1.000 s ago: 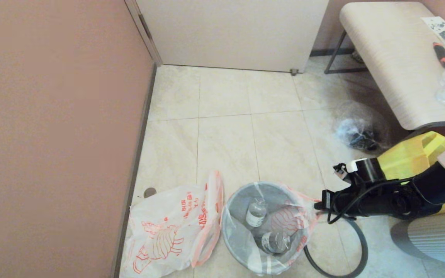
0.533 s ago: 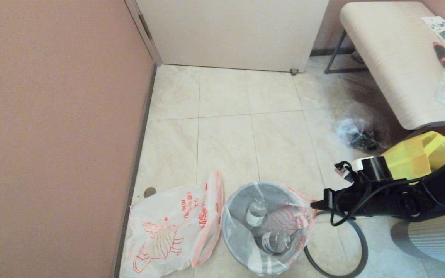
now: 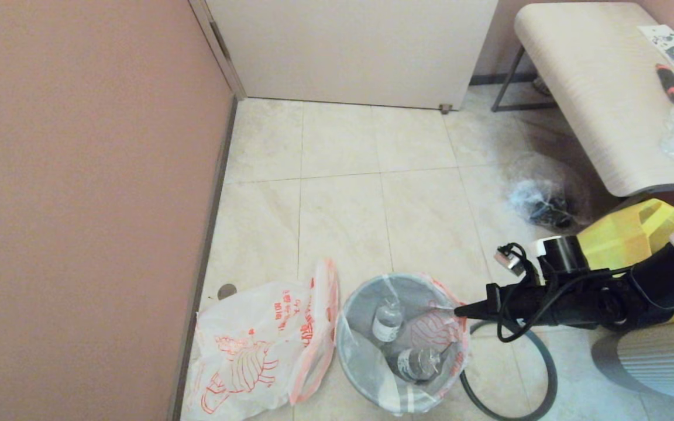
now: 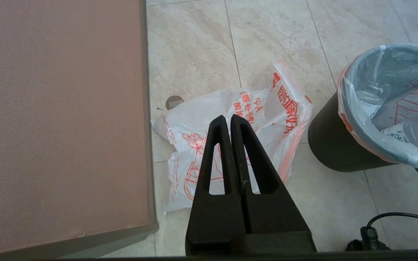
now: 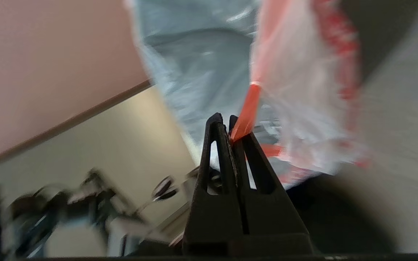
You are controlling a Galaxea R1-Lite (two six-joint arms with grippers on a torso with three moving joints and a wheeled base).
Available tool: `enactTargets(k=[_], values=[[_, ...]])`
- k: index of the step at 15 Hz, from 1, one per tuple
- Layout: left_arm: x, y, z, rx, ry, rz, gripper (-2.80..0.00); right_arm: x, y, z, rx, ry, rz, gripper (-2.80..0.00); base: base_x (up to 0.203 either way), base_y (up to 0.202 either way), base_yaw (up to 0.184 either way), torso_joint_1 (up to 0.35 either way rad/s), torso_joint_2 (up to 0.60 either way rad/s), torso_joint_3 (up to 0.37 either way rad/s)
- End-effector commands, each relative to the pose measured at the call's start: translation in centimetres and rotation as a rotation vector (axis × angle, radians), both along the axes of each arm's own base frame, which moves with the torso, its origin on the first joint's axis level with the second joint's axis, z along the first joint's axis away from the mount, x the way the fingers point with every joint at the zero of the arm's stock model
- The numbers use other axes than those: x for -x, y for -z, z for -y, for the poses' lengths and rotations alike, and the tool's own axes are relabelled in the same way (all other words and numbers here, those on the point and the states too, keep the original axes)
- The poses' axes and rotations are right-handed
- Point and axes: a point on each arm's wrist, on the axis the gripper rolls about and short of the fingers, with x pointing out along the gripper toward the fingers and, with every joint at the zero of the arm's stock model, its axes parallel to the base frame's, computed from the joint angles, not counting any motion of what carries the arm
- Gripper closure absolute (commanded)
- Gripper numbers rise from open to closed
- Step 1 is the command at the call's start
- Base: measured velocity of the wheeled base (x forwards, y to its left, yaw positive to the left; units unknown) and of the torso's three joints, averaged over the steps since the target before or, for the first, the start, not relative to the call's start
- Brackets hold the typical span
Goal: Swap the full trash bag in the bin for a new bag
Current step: Place the trash bag on the floor
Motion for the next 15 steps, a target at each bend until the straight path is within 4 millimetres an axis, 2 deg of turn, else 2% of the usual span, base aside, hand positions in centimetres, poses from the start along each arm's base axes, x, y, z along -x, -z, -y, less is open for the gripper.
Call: enactTargets(k=[1, 4, 7, 11, 13, 15], values=[[0.0, 0.0, 0.0, 0.000, 0.000, 0.002, 0.00, -0.8, 1.1, -0.3, -0.055, -0.057, -0.028, 0.00, 0.000, 0.000, 0.000, 0.000, 0.00, 0.000], [0.0, 0.0, 0.0, 0.000, 0.000, 0.001, 0.00, -1.2, 1.1, -0.7, -0.100, -0.106, -0.028, 0.00, 0.000, 0.000, 0.000, 0.000, 0.00, 0.000], [0.0, 0.0, 0.0, 0.000, 0.000, 0.002, 0.00, -1.1, 0.8, -0.7, -0.104, -0.112, -0.020, 0.00, 0.000, 0.000, 0.000, 0.000, 0.00, 0.000], [0.0, 0.0, 0.0, 0.000, 0.000, 0.002, 0.00, -0.5, 1.4, -0.8, -0.095, -0.117, -0.046, 0.00, 0.000, 0.000, 0.000, 0.000, 0.00, 0.000], [0.0, 0.0, 0.0, 0.000, 0.000, 0.002, 0.00, -0.2, 1.5, -1.1, -0.092, -0.124, -0.054, 0.00, 0.000, 0.000, 0.000, 0.000, 0.00, 0.000], [0.0, 0.0, 0.0, 0.000, 0.000, 0.003, 0.00, 0.3, 1.3, -2.3, -0.091, -0.158, -0.054, 0.00, 0.000, 0.000, 0.000, 0.000, 0.00, 0.000]])
